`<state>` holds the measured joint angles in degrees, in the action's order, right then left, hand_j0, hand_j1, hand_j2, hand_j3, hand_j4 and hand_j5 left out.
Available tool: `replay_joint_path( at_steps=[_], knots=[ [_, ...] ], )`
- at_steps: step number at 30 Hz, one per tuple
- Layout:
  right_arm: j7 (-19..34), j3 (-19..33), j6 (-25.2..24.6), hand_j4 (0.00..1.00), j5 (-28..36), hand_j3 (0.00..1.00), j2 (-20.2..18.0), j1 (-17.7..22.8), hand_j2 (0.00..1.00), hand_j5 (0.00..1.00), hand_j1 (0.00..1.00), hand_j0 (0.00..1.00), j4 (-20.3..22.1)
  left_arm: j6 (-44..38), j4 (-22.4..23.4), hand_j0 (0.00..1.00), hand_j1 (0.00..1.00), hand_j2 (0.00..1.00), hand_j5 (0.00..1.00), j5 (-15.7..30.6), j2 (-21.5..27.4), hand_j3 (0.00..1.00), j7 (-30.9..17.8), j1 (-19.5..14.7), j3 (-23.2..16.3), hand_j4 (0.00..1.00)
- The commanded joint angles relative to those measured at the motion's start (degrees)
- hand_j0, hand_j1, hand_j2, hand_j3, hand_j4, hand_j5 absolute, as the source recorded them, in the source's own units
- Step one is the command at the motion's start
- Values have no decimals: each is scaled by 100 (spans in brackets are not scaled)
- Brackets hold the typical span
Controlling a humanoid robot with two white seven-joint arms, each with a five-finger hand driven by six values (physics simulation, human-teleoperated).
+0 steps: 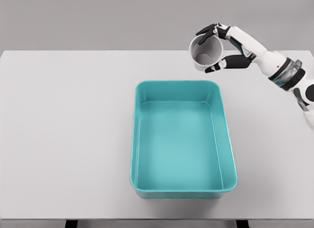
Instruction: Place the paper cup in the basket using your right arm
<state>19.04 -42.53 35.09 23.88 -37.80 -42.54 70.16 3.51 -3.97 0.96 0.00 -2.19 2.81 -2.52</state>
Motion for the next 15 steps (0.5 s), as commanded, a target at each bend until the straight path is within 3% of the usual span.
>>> replay_joint_path(
  at_steps=[1,8,13,15],
  knots=[
    [29,-71,-9,51,29,51,-157,9,51,51,51,51,313,0,1,100,100,100,100,0,0,100,-1,0,-2,100],
    [29,-273,-9,51,-726,51,-492,79,51,51,51,51,1034,0,1,100,100,100,100,0,0,100,-1,0,-2,100],
    [21,-590,-9,52,-1675,52,-570,18,52,52,52,52,1210,0,1,100,100,100,100,0,0,100,-1,0,-2,100],
    [12,-704,-9,58,-2115,58,-623,-9,58,58,58,58,1228,0,1,100,100,100,100,0,0,100,-1,0,-2,100]
  ],
)
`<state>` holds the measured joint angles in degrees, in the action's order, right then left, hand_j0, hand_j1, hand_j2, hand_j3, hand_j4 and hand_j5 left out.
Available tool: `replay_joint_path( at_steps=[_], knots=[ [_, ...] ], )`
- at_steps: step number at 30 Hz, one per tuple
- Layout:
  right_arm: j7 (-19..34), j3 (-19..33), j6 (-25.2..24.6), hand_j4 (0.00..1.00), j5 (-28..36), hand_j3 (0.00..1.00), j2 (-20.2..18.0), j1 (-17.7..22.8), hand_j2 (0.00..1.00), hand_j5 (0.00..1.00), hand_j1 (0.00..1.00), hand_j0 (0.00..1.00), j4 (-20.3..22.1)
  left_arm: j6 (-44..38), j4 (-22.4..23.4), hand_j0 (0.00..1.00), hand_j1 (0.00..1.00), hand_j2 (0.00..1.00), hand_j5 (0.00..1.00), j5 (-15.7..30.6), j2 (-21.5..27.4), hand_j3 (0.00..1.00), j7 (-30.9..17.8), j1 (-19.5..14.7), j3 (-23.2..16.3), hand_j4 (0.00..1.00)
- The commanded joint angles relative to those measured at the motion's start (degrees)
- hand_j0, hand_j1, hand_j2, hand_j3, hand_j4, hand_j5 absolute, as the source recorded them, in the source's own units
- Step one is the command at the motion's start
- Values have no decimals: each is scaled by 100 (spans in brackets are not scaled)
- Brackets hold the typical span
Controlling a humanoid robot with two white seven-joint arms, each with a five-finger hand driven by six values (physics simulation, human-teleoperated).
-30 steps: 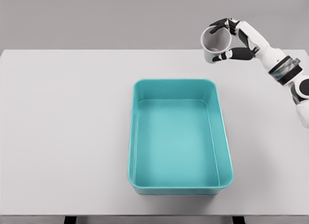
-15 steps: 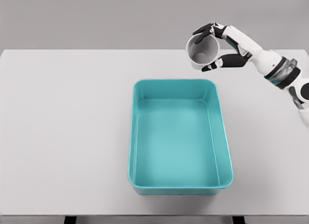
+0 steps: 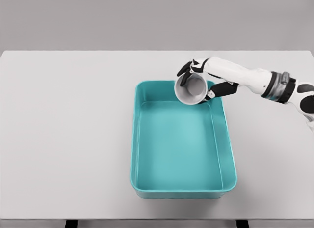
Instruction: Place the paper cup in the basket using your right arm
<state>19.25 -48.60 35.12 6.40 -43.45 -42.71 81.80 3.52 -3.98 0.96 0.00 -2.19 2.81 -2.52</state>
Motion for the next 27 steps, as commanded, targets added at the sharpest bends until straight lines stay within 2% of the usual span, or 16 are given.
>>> replay_joint_path(
  at_steps=[1,2,7,10,11,12,14,16,20,27],
  knots=[
    [-9,-97,-12,70,-543,70,-67,-9,70,70,70,70,64,0,2,100,100,100,100,0,0,100,-1,0,6,100],
    [-18,-106,-12,100,-718,100,-67,-9,100,100,100,100,64,0,-6,100,100,100,100,0,0,100,-1,0,-3,100],
    [-9,-141,-12,100,-833,100,-58,-272,100,100,100,100,64,0,-6,100,100,100,100,0,0,100,-1,0,-3,100],
    [61,-115,-12,100,-920,100,-67,-835,100,100,100,100,55,0,2,100,100,100,100,0,0,100,-1,0,-3,100],
    [61,-62,-12,100,-1263,100,-93,-1081,100,100,100,100,37,0,-6,100,100,100,100,0,0,100,-1,0,6,100],
    [61,8,-12,100,-1509,100,-163,-1116,100,100,100,100,11,0,-6,100,100,100,100,0,0,100,-1,0,-3,100],
    [61,105,-12,100,-1843,100,-734,-1020,100,100,100,100,2,0,2,100,100,100,100,0,0,100,-1,0,-3,100],
    [61,114,-12,100,-1993,100,-990,-1020,100,100,100,100,2,0,2,100,100,100,100,0,0,100,-1,0,6,100],
    [61,298,-12,100,-2002,100,-1148,-1002,100,100,100,100,-33,0,2,100,100,100,100,0,0,100,-1,0,6,100],
    [52,316,-12,100,-2002,100,-1139,-633,100,100,100,100,-42,0,11,100,100,100,100,9,0,100,-1,9,-3,100]
  ],
)
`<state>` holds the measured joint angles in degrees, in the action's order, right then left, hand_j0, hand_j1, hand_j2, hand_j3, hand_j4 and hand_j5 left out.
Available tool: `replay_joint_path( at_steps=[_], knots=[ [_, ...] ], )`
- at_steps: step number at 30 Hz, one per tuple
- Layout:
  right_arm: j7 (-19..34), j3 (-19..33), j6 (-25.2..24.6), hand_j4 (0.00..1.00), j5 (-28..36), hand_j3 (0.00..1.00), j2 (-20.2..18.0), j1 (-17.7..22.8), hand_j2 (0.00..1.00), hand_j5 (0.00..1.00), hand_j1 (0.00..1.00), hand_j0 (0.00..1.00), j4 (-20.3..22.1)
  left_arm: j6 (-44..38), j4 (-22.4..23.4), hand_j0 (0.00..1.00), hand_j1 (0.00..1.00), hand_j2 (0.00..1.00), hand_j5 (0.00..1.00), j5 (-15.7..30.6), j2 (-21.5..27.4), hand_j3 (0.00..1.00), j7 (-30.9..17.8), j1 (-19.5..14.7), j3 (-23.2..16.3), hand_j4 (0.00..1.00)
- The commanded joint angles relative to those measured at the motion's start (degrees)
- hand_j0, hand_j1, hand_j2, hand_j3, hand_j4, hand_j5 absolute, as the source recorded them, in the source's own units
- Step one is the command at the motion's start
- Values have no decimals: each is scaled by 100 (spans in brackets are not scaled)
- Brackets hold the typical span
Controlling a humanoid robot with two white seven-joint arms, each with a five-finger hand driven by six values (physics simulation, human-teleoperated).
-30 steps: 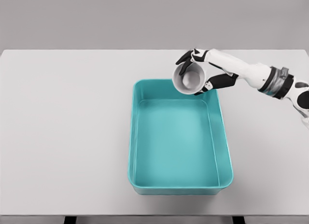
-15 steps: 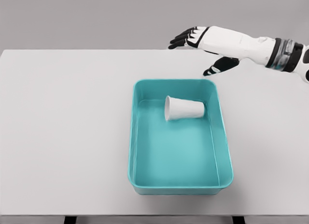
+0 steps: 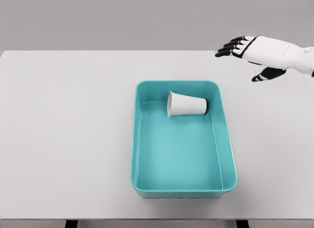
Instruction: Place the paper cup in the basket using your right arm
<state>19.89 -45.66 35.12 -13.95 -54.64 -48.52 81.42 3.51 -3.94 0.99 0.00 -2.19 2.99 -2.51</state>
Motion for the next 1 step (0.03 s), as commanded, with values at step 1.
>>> replay_joint_path(
  at_steps=[1],
  knots=[
    [-3,22,-12,100,33,100,-29,9,100,100,100,100,-3,-8,16,100,100,100,100,7,0,100,-1,0,5,100]
  ],
)
